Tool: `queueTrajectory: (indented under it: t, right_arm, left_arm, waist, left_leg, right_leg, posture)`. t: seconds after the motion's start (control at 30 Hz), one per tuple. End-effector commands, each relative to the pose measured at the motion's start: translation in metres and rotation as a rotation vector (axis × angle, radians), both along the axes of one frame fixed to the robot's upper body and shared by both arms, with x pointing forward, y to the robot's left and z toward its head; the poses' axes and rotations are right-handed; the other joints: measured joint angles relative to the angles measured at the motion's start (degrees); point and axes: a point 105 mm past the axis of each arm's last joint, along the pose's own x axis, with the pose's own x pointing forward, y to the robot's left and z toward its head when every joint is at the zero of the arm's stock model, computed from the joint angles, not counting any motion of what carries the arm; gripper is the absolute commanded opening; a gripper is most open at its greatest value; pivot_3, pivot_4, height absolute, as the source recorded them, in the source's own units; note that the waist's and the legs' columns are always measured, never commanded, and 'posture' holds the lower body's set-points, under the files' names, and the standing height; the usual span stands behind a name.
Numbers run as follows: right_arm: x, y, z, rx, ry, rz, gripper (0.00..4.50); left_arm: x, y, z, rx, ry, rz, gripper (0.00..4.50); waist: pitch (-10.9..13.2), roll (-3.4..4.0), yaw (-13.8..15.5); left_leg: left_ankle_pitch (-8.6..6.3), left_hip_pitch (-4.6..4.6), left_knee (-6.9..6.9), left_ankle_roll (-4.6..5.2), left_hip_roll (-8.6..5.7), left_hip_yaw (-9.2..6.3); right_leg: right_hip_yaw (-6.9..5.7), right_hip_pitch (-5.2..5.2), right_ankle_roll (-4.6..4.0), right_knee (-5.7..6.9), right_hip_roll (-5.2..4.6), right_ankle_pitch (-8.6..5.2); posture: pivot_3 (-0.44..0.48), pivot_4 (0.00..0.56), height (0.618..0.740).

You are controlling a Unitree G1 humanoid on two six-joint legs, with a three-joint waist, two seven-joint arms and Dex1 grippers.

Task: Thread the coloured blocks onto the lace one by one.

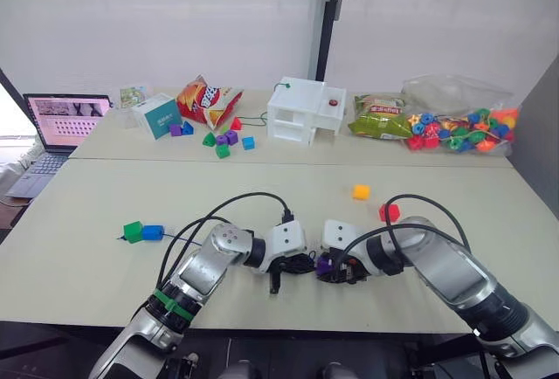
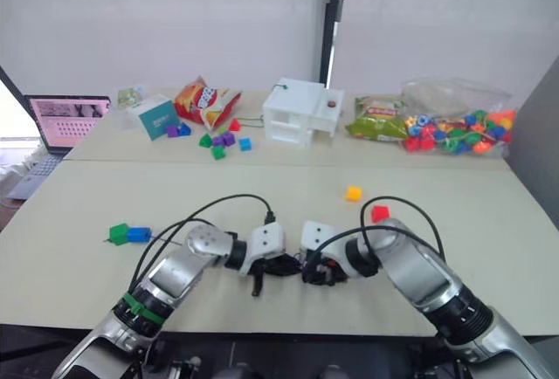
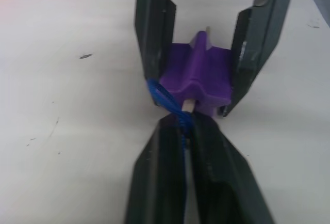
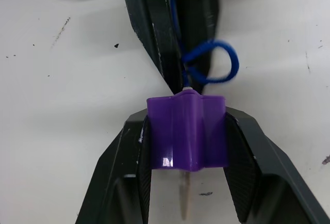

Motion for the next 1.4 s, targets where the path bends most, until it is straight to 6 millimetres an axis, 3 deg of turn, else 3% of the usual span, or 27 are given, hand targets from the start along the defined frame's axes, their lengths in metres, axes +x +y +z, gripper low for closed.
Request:
queueTrajectory:
  t: [0.03, 0.13, 0.5, 0.6, 0.77, 1.0, 1.4]
  right_arm:
    - [-0.003, 0.001, -0.003, -0.005, 0.02, 0.008, 1.37]
    - [-0.002, 0.0, -0.003, -0.007, 0.017, 0.008, 1.37]
    - [0.001, -0.001, -0.001, 0.0, -0.032, -0.021, 1.37]
    - [0.003, -0.002, 0.004, 0.026, -0.056, -0.05, 2.76]
    - [-0.002, -0.01, 0.021, 0.075, -0.078, -0.097, 4.46]
    - [-0.02, -0.034, 0.031, 0.106, -0.107, -0.164, 4.5]
    - [-0.021, -0.048, 0.012, 0.079, -0.119, -0.219, 4.5]
  left_arm:
    - [0.004, 0.009, 0.015, -0.005, -0.039, 0.007, 1.91]
    - [0.002, 0.018, 0.018, 0.01, -0.038, 0.008, 2.87]
    - [-0.006, 0.03, 0.041, 0.029, -0.076, -0.049, 2.87]
    - [-0.007, 0.024, 0.049, 0.008, -0.076, -0.083, 2.91]
    - [-0.012, 0.006, 0.046, 0.026, -0.095, -0.181, 4.38]
    - [-0.001, -0.021, 0.034, 0.105, -0.169, -0.232, 4.47]
    - [0.004, -0.044, 0.012, 0.143, -0.191, -0.265, 4.47]
  waist:
    - [0.0, 0.0, -0.04]
    - [0.0, 0.0, -0.02]
    - [0.0, 0.0, -0.05]
    - [0.0, 0.0, 0.09]
    - [0.01, 0.0, 0.06]
    - [0.02, -0.03, 0.2]
    - [0.02, -0.03, 0.13]
  left_leg:
    - [0.0, 0.0, 0.0, 0.0, 0.01, 0.0]
    - [0.0, 0.0, -0.01, 0.0, 0.01, 0.0]
    - [0.0, 0.0, -0.02, 0.0, 0.04, 0.0]
    - [0.0, 0.0, -0.01, 0.0, 0.03, 0.0]
    - [0.0, -0.04, -0.01, 0.0, -0.01, 0.01]
    - [-0.01, -0.09, 0.01, 0.02, -0.02, 0.0]
    - [-0.01, -0.09, 0.01, 0.03, 0.01, 0.04]
  right_leg:
    - [0.0, 0.0, 0.0, 0.0, 0.01, 0.0]
    - [0.0, 0.0, 0.0, -0.01, 0.01, 0.0]
    - [0.0, -0.01, 0.0, -0.01, 0.02, 0.0]
    - [0.0, 0.01, 0.0, -0.01, 0.01, 0.0]
    - [0.0, -0.02, 0.0, -0.02, 0.0, 0.0]
    - [-0.02, 0.01, 0.01, -0.09, 0.0, 0.0]
    - [0.02, -0.01, 0.01, -0.08, 0.04, 0.0]
  posture:
    - [0.0, 0.15, 0.74]
    - [0.0, 0.15, 0.74]
    - [0.0, 0.15, 0.74]
    - [0.0, 0.15, 0.74]
    - [0.0, 0.15, 0.74]
    - [0.0, 0.15, 0.74]
    - [0.0, 0.15, 0.74]
